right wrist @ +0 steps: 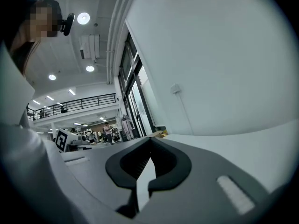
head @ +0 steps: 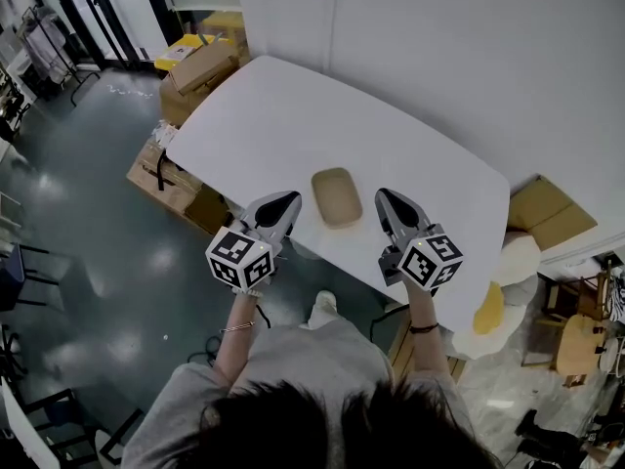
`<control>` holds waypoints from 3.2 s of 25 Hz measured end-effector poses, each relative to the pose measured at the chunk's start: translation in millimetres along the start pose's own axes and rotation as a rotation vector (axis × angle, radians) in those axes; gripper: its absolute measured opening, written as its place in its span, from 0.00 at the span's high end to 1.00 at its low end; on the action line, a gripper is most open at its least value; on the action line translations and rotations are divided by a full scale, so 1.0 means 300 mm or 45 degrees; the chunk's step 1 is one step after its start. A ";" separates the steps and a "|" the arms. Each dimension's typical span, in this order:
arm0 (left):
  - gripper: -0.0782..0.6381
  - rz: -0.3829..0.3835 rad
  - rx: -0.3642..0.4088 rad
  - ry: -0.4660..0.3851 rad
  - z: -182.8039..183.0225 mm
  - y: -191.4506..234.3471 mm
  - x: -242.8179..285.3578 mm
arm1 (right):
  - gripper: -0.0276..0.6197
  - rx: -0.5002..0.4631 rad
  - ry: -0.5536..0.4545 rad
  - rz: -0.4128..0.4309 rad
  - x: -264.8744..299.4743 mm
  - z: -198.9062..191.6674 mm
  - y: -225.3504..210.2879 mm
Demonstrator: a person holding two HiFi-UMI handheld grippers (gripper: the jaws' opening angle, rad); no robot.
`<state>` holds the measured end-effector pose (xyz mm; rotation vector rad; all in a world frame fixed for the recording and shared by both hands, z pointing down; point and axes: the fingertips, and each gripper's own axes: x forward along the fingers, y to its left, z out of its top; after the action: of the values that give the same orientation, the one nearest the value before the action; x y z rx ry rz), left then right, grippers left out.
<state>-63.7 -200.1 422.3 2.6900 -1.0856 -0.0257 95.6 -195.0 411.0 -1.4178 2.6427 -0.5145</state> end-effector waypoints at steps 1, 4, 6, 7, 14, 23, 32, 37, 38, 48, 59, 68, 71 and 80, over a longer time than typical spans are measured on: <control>0.90 0.003 -0.006 0.005 -0.004 0.007 0.015 | 0.94 0.003 0.011 0.005 0.014 -0.001 -0.012; 0.90 0.013 -0.025 0.017 -0.013 0.025 0.060 | 0.94 0.008 0.049 0.023 0.054 -0.007 -0.048; 0.90 0.022 -0.033 0.023 -0.017 0.036 0.087 | 0.94 0.012 0.078 0.035 0.077 -0.016 -0.073; 0.90 0.028 -0.036 0.027 -0.019 0.043 0.100 | 0.94 0.013 0.093 0.040 0.089 -0.023 -0.086; 0.90 0.069 -0.079 0.064 -0.081 0.084 0.179 | 0.94 0.034 0.182 0.071 0.157 -0.073 -0.166; 0.90 0.063 -0.129 0.159 -0.167 0.123 0.240 | 0.94 0.074 0.297 0.065 0.231 -0.169 -0.225; 0.90 0.019 -0.184 0.285 -0.274 0.184 0.309 | 0.94 0.114 0.427 -0.012 0.299 -0.279 -0.323; 0.90 0.007 -0.218 0.330 -0.330 0.197 0.323 | 0.94 0.119 0.506 -0.031 0.314 -0.336 -0.346; 0.90 0.004 -0.224 0.338 -0.343 0.200 0.325 | 0.94 0.120 0.526 -0.035 0.317 -0.349 -0.351; 0.90 0.006 -0.301 0.371 -0.437 0.210 0.327 | 0.89 0.065 0.742 -0.115 0.315 -0.480 -0.411; 0.90 0.016 -0.334 0.379 -0.468 0.230 0.324 | 0.81 0.149 0.819 -0.144 0.334 -0.557 -0.428; 0.90 0.019 -0.337 0.381 -0.475 0.231 0.325 | 0.83 0.167 0.845 -0.160 0.338 -0.581 -0.434; 0.90 0.020 -0.339 0.381 -0.474 0.236 0.324 | 0.85 0.166 0.847 -0.160 0.347 -0.581 -0.427; 0.90 0.020 -0.337 0.376 -0.463 0.250 0.336 | 0.89 0.171 0.832 -0.184 0.366 -0.575 -0.428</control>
<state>-27.2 -291.4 581.5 2.3572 -0.9391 0.2087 93.7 -308.2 624.1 -1.6169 2.8833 -1.3480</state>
